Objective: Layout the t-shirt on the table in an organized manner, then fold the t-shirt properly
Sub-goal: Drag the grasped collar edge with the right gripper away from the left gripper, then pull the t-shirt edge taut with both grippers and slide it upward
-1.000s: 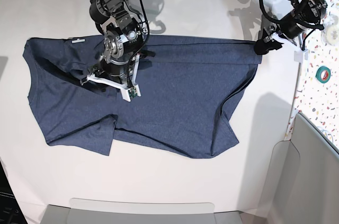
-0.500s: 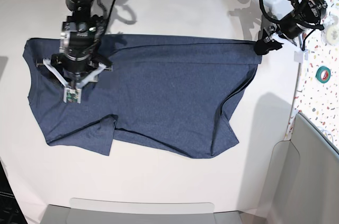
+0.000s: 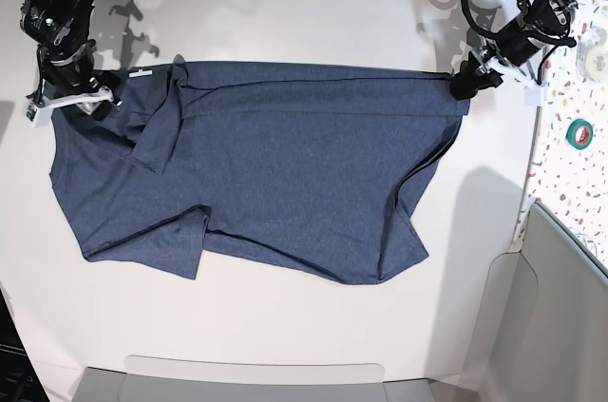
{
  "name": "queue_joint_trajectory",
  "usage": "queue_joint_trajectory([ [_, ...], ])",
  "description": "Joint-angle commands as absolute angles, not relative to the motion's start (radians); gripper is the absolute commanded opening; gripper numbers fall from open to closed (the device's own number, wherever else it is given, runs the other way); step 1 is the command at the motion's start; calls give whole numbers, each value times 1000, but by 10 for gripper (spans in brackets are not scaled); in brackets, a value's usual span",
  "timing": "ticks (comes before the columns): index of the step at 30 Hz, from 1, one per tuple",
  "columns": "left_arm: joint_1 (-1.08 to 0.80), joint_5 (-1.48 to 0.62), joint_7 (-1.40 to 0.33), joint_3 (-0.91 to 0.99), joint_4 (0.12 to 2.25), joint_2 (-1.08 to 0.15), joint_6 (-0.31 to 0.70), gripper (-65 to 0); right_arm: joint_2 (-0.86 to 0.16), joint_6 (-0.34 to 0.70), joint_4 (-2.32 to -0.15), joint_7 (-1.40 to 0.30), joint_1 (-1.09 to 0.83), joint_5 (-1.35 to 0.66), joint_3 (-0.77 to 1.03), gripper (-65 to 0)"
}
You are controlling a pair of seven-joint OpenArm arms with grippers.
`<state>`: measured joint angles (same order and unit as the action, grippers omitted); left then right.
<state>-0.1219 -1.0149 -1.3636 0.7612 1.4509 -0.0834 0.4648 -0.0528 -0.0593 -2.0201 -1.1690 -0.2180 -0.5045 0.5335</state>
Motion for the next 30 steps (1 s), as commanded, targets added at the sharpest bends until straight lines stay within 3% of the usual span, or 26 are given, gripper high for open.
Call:
queue_joint_trajectory([
  [1,-124,-957,-1396,759,1455,-88,458,-420,-68,-61,-2038,-1173,-222,-513,544,-371],
  [11,-124,-957,-1396,759,1452,-88,458,-420,12,-61,-2028,-1185,-321,-710,862,-369],
  [17,-124,-957,-1396,759,1452,-88,458,-420,1,-58,-1844,-1185,-285,-858,989,-369],
  [23,-124,-957,-1396,759,1452,-88,458,-420,-51,-56,-1543,-1185,-205,-937,1009,-369],
  [30,-124,-957,-1396,759,1452,-88,458,-420,-62,-54,-1471,-1182,-131,-949,1012,-369],
])
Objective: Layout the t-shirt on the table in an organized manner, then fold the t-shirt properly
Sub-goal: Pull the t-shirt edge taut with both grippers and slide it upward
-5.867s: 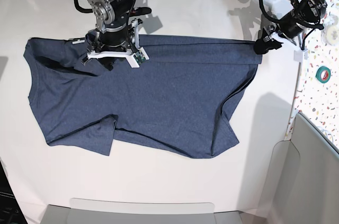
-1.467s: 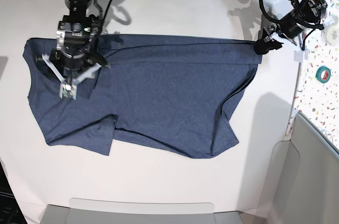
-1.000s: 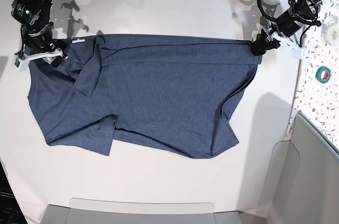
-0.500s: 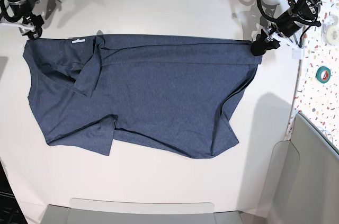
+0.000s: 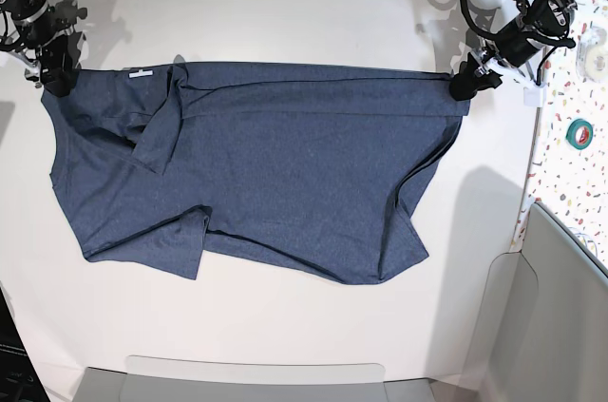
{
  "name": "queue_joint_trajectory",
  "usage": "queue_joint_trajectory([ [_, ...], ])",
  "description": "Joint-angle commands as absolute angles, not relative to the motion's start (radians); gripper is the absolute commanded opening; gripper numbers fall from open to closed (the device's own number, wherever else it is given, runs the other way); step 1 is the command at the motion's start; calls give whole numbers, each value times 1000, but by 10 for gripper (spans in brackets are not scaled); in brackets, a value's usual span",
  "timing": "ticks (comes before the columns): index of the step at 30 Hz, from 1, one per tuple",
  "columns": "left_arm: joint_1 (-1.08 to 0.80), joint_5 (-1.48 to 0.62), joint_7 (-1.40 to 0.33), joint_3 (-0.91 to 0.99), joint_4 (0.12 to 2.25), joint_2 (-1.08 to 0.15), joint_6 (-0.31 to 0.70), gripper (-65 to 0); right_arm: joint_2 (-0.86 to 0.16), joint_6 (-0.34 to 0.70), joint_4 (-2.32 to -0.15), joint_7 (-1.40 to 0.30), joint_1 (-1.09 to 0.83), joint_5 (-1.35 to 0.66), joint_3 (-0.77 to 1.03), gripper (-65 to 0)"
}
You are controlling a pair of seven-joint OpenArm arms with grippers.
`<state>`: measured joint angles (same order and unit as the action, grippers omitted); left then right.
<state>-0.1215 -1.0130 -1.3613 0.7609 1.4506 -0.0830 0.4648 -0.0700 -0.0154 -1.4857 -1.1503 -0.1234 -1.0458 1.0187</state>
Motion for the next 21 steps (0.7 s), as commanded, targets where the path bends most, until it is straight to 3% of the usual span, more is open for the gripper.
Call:
queue_joint_trajectory([
  [1,-124,-957,-1396,759,1452,-88,458,-420,-62,-54,-1469,-1182,-120,-949,1012,-370],
  [6,-122,-957,-1396,759,1452,-88,458,-420,-62,-51,-1469,-1184,-91,-949,1007,-383],
  [8,-120,-957,-1396,762,1452,-88,458,-420,-62,-51,-1469,-1184,-91,-949,1007,-473],
  [10,-102,-955,-1396,765,1452,-88,458,-420,-62,-53,-1468,-1184,-91,-947,1007,-628],
  [11,-94,-955,-1396,765,1452,-88,458,-420,-62,-53,-1468,-1185,-93,-947,1006,-650],
  [21,-87,-960,-1396,760,1451,-101,458,-417,-64,-53,-1468,-1185,-97,-947,1006,-643],
])
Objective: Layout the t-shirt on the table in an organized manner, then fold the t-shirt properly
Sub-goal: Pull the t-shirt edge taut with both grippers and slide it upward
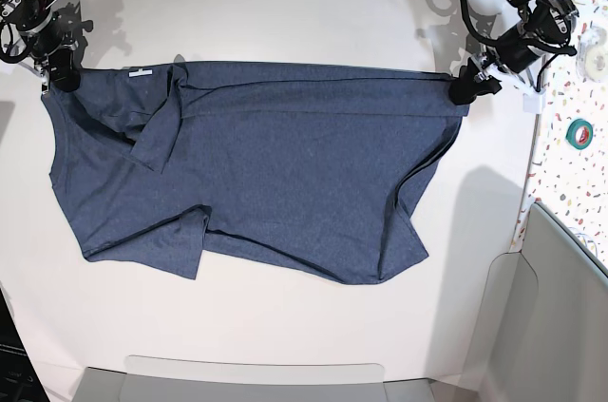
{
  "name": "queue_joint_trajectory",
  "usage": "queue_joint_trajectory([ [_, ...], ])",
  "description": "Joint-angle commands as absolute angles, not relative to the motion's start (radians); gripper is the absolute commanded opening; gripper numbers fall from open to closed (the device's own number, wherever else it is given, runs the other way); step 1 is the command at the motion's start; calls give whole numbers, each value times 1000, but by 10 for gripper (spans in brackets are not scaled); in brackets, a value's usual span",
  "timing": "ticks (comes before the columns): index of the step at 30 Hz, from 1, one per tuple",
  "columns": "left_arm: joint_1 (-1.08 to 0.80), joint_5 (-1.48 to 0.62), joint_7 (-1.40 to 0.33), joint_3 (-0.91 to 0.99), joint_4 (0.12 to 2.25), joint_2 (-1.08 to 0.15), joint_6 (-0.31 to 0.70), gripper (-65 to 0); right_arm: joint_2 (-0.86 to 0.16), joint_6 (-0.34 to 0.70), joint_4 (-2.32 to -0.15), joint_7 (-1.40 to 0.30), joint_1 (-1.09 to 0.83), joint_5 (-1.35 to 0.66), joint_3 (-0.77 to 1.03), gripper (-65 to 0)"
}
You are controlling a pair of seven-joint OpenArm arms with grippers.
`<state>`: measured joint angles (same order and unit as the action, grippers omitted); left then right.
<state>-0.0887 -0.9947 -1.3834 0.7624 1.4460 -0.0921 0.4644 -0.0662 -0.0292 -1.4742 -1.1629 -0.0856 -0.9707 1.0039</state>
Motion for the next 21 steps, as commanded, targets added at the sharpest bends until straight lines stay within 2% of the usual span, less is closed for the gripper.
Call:
queue_joint_trajectory([
  [1,-87,-957,-1396,760,1449,-90,458,-417,-64,-53,-1468,-1185,-97,-947,1006,-643],
  [11,-87,-954,-1396,757,1449,-67,455,-417,-64,-53,-1468,-1185,-94,-947,1006,-643],
  [16,-87,-955,-1396,700,1449,-73,318,-422,-64,-53,-1468,-1185,-96,-947,1006,-643],
  [18,-87,-958,-1396,687,1449,-73,311,-455,-64,-53,-1468,-1185,-96,-947,1006,-643],
  [21,-87,-960,-1396,664,1452,-73,311,-610,-64,-53,-1472,-1185,-99,-947,1006,-643],
])
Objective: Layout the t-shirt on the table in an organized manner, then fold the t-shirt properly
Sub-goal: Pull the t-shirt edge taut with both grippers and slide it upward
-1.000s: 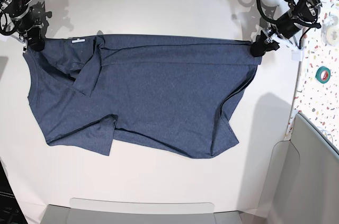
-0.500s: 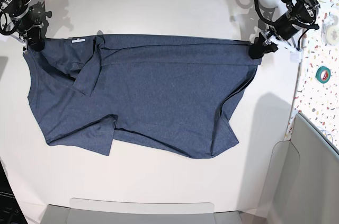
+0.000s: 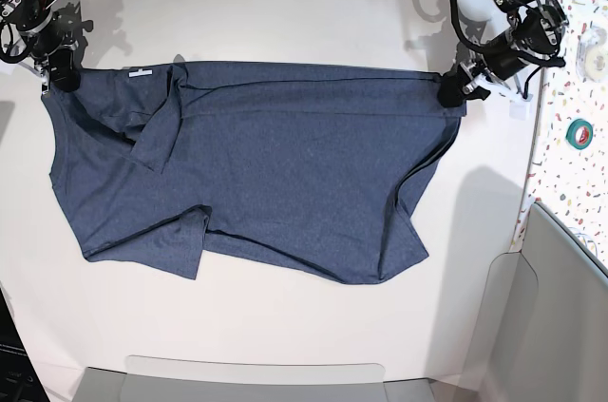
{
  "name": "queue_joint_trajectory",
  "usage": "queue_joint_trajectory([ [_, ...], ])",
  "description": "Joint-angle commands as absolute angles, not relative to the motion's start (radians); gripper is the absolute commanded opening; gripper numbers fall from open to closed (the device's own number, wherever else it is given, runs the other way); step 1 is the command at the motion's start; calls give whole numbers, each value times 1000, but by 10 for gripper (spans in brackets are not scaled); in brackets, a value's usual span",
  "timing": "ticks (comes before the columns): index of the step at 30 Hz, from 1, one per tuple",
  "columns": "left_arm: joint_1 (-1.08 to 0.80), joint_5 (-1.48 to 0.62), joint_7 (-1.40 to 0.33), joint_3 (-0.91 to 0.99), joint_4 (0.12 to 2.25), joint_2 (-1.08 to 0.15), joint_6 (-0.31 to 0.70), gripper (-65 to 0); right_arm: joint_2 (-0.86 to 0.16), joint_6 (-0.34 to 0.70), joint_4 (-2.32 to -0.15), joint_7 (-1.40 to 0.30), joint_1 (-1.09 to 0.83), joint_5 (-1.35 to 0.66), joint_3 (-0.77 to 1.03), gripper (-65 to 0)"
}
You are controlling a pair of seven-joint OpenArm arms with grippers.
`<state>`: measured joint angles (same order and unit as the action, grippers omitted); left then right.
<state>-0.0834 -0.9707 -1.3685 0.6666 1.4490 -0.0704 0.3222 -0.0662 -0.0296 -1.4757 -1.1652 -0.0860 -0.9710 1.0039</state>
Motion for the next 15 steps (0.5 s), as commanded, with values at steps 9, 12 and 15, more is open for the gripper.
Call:
queue_joint_trajectory([
  [9,-104,-958,-1396,668,1563,-76,311,-650,-88,-53,-1515,-1187,-157,-955,1007,-645],
  [12,-153,-958,-1396,668,1639,-76,311,-650,-91,-53,-1567,-1187,-206,-1001,1012,-650],
  [15,-197,-958,-1396,693,1696,-76,311,-650,-102,-54,-1610,-1187,-263,-1076,1012,-650],
])
